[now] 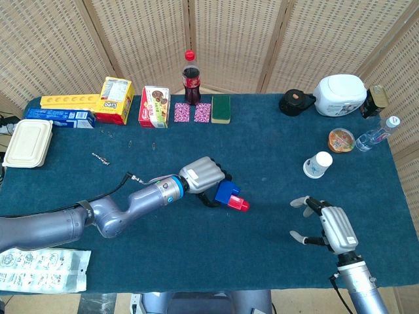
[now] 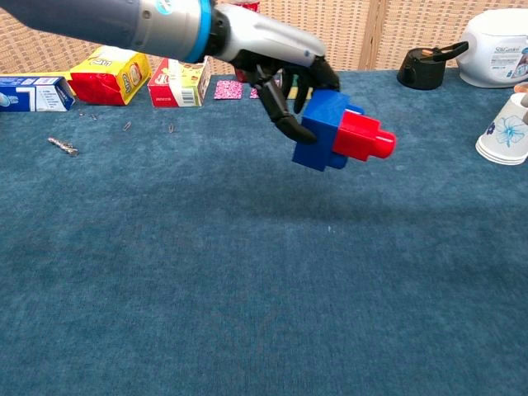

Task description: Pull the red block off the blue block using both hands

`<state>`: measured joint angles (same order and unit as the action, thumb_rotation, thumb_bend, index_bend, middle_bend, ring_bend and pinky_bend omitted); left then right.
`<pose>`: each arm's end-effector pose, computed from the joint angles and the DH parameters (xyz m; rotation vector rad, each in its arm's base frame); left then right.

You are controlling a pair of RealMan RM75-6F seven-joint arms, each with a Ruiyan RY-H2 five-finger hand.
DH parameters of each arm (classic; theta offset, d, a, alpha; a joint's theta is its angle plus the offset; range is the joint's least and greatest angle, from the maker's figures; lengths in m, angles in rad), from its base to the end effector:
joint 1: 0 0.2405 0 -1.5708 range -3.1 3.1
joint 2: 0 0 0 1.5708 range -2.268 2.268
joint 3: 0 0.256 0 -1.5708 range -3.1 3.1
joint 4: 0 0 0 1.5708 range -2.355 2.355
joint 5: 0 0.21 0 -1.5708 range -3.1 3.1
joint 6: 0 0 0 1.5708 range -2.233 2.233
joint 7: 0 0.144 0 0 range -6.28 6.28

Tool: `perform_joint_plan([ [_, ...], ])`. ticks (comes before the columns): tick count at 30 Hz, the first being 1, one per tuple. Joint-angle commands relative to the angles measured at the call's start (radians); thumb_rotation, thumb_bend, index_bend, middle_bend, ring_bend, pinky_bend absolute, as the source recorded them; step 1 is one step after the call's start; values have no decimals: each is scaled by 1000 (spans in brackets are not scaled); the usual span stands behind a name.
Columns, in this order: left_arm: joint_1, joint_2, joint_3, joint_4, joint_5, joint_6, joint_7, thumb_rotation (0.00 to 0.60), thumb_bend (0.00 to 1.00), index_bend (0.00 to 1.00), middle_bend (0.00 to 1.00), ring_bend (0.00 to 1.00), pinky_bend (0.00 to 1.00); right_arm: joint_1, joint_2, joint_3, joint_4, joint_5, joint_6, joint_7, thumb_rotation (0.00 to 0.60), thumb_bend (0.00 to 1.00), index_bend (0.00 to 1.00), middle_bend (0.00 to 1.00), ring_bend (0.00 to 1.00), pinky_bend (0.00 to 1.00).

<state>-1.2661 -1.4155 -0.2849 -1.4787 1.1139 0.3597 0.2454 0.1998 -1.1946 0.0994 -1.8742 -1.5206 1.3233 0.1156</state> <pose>0.0267 0.3804 -0.0225 -2.5193 -0.6282 -0.8009 -0.2201 -0.2100 0.1044 1.4317 -1.2650 1.2786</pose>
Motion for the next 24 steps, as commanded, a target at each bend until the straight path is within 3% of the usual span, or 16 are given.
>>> perform_joint_plan([
  [1,-41,-30,14,18,-31,-1,12,361,396,515,413,362,368,24,-28,27,-13,64,-26,-75,598,200,338,373,507,403],
  [10,-118,-95,58,53,-140,64,53,363,396,516,412,362,369,74,-24,50,-72,170,-100,-188,600,200,307,338,481,375],
  [24,-181,-154,137,28,-386,284,214,353,396,515,412,362,369,167,-42,99,-174,384,-145,-431,600,196,286,324,466,354],
])
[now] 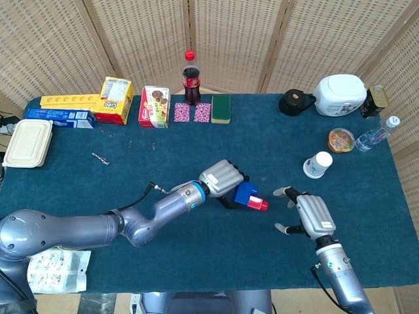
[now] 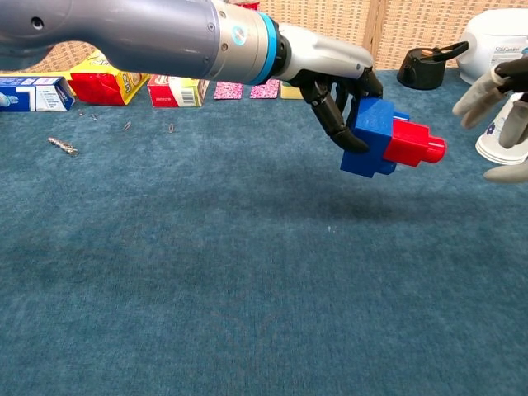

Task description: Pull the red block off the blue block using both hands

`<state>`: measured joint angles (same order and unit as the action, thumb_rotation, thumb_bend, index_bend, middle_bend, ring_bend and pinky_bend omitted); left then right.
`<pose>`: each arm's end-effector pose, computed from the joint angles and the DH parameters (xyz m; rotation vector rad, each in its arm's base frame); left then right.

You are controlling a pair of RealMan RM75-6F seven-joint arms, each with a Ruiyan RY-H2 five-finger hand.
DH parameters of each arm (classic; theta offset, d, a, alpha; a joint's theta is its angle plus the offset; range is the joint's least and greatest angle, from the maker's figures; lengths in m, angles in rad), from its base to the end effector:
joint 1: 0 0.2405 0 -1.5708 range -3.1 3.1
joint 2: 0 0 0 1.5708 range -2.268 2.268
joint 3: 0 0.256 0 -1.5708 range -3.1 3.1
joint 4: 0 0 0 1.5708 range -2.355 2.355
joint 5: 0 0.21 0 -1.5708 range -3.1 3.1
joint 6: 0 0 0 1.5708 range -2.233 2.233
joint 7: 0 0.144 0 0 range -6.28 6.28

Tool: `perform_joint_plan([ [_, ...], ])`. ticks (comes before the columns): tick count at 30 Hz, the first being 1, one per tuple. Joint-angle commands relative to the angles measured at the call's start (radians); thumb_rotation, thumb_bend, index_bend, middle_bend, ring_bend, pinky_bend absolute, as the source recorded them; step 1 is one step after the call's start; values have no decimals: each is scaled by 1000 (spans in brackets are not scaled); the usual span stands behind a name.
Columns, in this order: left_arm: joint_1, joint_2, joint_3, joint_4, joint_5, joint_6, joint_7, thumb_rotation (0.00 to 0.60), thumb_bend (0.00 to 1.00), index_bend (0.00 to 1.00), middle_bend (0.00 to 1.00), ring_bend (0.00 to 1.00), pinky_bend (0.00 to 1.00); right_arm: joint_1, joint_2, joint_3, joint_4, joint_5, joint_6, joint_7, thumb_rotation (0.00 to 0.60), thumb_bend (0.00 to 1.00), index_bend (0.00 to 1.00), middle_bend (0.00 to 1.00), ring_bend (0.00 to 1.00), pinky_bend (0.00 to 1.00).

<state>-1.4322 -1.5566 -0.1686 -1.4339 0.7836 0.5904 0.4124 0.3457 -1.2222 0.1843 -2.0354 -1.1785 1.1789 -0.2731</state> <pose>0.0583 0.3732 -0.0592 -2.4219 -0.6550 -0.8586 -0.1793 -0.2437 0.0842 1.5240 -1.2680 1.0593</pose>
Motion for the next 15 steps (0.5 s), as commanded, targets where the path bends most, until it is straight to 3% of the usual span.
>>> perform_joint_plan([
  [1,-18,-17,26,-24,-77,74,64,350,396,515,412,362,369,30,-21,19,-15,64,5,-67,600,196,284,323,463,352],
  [15,-39,-67,39,-65,-233,231,196,341,395,515,412,362,369,144,-119,79,-16,332,79,-310,600,197,283,320,409,318],
])
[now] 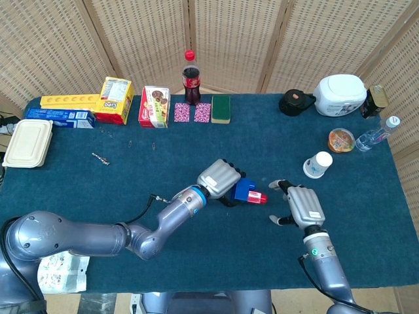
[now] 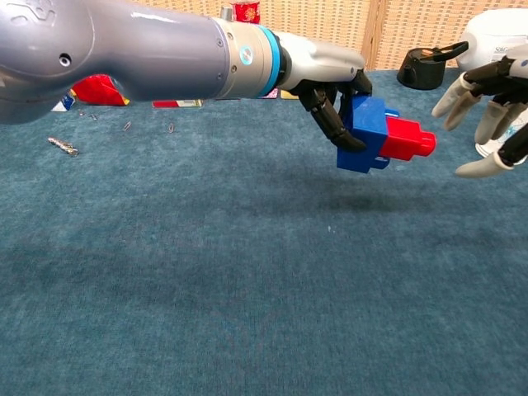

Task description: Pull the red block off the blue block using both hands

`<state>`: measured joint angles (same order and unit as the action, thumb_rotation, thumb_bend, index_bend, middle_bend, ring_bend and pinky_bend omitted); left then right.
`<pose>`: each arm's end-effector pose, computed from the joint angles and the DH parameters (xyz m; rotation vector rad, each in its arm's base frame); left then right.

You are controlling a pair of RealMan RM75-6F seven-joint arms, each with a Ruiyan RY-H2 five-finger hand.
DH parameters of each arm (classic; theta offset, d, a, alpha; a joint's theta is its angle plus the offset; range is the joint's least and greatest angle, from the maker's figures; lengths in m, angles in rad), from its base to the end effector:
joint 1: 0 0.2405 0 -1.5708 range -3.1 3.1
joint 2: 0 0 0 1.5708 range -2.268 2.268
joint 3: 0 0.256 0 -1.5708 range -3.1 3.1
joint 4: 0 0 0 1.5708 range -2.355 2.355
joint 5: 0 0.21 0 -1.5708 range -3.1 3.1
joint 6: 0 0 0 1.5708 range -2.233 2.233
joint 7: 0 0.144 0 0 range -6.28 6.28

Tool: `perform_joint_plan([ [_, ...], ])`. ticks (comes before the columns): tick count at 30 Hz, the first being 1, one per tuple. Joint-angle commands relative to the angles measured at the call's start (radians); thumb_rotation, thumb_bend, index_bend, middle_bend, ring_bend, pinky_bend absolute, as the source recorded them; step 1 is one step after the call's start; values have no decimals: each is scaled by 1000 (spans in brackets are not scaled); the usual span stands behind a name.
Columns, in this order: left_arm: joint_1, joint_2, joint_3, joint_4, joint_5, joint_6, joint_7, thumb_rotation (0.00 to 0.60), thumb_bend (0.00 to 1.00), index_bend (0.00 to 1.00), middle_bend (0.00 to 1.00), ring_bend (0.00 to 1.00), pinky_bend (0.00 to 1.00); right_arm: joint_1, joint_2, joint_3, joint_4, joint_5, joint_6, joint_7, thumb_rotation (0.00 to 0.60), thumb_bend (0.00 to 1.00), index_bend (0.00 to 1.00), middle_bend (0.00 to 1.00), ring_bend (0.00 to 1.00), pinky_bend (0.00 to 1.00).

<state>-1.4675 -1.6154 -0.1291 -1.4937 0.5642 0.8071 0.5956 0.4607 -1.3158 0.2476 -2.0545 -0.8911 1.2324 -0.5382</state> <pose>0.0570 0.3619 -0.0678 -2.2907 -0.6615 -0.8418 -0.1616 -0.2679 0.0676 1.4926 -1.2487 0.9176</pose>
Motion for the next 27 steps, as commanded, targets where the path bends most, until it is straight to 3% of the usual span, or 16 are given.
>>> perform_joint_plan([
  [1,-4,-11,-2,-7,-19,22,20,338,395,515,412,362,369,37,-35,20,6,62,35,-58,600,197,283,320,398,309],
  [16,2,-60,-21,-9,-55,120,92,327,393,515,412,362,368,116,-74,53,8,220,66,-127,600,198,290,320,376,300],
  [27,12,-94,-33,-4,-56,146,133,331,392,515,412,362,369,167,-100,76,28,311,84,-143,599,249,384,336,392,301],
])
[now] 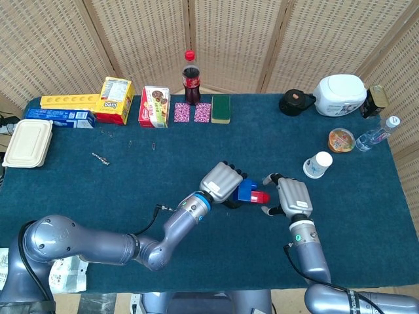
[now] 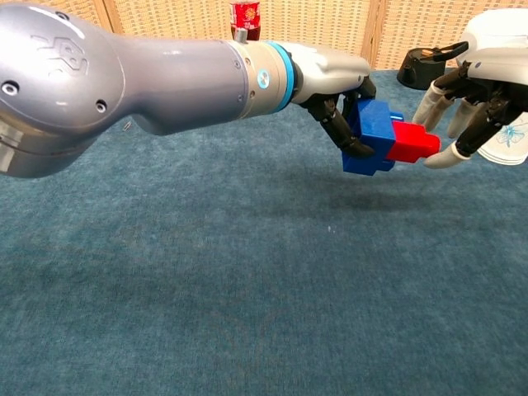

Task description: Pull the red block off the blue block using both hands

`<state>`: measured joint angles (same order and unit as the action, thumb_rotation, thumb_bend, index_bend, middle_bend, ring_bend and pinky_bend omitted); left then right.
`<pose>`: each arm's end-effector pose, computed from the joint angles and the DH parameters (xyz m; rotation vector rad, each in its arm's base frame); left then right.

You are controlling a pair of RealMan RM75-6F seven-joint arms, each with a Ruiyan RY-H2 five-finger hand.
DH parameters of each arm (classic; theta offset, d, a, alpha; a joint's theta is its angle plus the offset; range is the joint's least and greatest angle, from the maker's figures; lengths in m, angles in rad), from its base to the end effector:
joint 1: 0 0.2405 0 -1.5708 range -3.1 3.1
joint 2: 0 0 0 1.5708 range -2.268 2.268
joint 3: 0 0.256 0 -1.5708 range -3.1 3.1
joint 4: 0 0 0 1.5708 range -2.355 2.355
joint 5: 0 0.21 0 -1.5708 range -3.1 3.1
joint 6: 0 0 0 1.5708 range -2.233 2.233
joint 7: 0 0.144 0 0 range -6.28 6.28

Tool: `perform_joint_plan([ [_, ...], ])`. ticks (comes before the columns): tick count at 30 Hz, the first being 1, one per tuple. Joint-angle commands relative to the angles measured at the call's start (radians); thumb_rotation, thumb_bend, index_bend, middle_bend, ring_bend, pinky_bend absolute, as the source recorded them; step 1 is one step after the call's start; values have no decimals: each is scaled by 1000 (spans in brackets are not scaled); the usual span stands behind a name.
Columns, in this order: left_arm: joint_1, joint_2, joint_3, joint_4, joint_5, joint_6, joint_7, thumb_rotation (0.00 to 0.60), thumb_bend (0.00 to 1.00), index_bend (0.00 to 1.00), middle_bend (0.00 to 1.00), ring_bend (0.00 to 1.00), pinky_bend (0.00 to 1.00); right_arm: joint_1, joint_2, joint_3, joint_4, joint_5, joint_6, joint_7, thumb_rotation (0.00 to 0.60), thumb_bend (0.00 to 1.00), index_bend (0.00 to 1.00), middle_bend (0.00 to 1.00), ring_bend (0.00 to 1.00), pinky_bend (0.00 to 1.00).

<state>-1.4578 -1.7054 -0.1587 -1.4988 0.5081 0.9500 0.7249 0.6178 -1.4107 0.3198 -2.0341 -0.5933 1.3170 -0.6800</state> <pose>0.0625 0.3484 -0.0810 -2.2112 -0.6292 -0.8560 -0.1387 -0.2941 0.0497 1.4367 -1.3039 0.8167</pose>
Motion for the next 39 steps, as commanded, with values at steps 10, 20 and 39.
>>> perform_joint_plan([
  [10,12,-28,-18,13,7,19,31,331,391,515,412,362,369,44,-18,24,35,84,-27,26,599,274,444,358,405,298],
  [20,22,-58,-30,39,19,24,46,334,390,515,412,363,369,58,-3,33,30,108,-32,57,598,305,462,366,410,304],
  [39,30,-67,-58,46,15,11,78,333,391,514,412,362,369,54,16,15,29,68,-46,147,600,344,586,447,488,320],
])
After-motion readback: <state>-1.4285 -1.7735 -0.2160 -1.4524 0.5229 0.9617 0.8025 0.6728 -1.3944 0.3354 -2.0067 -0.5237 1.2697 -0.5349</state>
